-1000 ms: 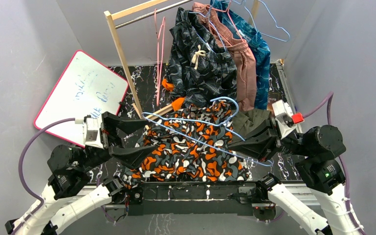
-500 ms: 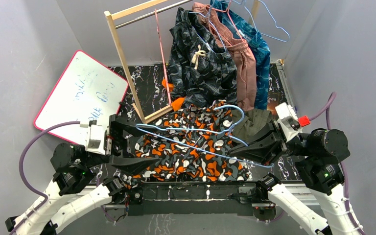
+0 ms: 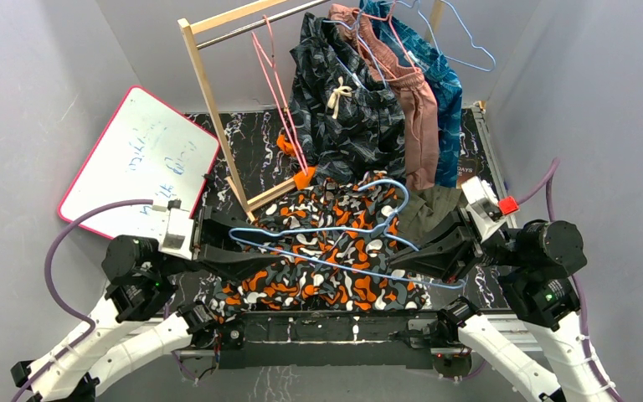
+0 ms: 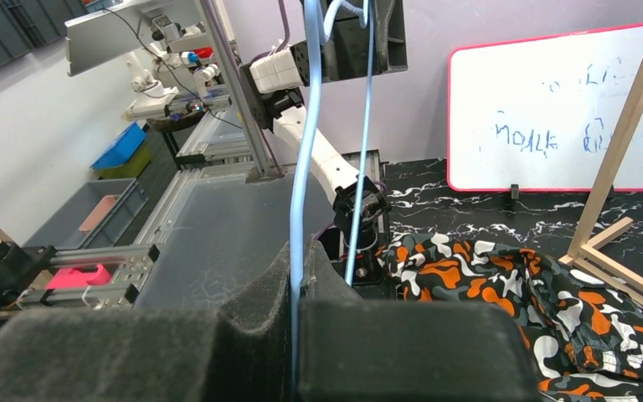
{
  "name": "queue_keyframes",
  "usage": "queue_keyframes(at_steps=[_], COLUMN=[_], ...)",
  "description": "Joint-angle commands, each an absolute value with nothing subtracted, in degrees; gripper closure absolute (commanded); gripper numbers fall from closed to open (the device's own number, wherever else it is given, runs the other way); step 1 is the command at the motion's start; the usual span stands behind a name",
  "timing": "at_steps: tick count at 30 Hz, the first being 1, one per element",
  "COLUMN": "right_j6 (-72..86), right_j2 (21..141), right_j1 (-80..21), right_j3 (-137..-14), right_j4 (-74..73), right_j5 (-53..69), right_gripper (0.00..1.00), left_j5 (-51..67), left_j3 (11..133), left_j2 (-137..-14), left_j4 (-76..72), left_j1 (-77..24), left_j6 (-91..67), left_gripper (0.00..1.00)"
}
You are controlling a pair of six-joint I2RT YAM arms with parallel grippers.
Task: Place the shorts on the hanger
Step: Pick up the hanger from the clothesline.
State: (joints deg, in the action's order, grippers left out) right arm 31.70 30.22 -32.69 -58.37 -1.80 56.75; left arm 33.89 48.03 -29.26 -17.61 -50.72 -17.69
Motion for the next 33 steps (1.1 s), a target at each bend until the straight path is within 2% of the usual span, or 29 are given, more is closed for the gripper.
queue_keyframes(at_steps=[1, 3, 6, 9, 12, 16, 21, 28, 30, 33], right_j6=[31.0, 30.7, 30.0, 28.2, 27.9, 28.3, 29.9, 31.1, 31.1, 31.2], right_j2=[29.1, 28.8, 29.0, 29.6, 29.8, 30.8, 31.8, 32.2, 32.0, 31.9], right_j1=[-32.6, -32.7, -32.7, -32.6, -32.6, -32.6, -32.6, -32.6, -32.6, -32.6], right_j3=[-58.9, -58.7, -59.3, -60.9, -61.7, -62.0, -61.7, -61.1, -61.0, -60.5], right_j4=[-0.8, -1.3, -2.9, -6.1, -7.0, -6.9, -4.8, -1.6, -1.4, -1.5], right_j5=[55.7, 55.1, 54.9, 54.5, 54.0, 53.6, 53.3, 51.6, 50.5, 49.4], right_gripper=[1.00, 1.00, 1.00, 1.00, 1.00, 0.77, 0.60, 0.56, 0.58, 0.66], left_j5=[35.0, 34.5, 32.4, 30.8, 30.0, 29.8, 29.6, 28.1, 28.5, 27.9], left_j3=[48.6, 47.8, 46.9, 46.2, 45.9, 46.0, 44.6, 44.1, 44.1, 44.1], left_j2=[-29.9, -29.9, -29.4, -28.6, -28.4, -28.9, -30.0, -33.4, -34.0, -34.5], left_j4=[-20.2, -20.9, -21.2, -21.7, -22.2, -22.1, -23.5, -25.9, -26.6, -26.9], left_j1=[-50.5, -50.5, -50.5, -50.5, -50.5, -50.5, -50.5, -50.5, -50.5, -50.5], left_j6=[-17.9, -18.1, -18.2, -18.1, -18.2, -19.1, -21.3, -25.8, -26.4, -26.7], left_gripper=[0.72, 0.82, 0.83, 1.00, 1.00, 1.00, 1.00, 1.00, 1.00, 1.00])
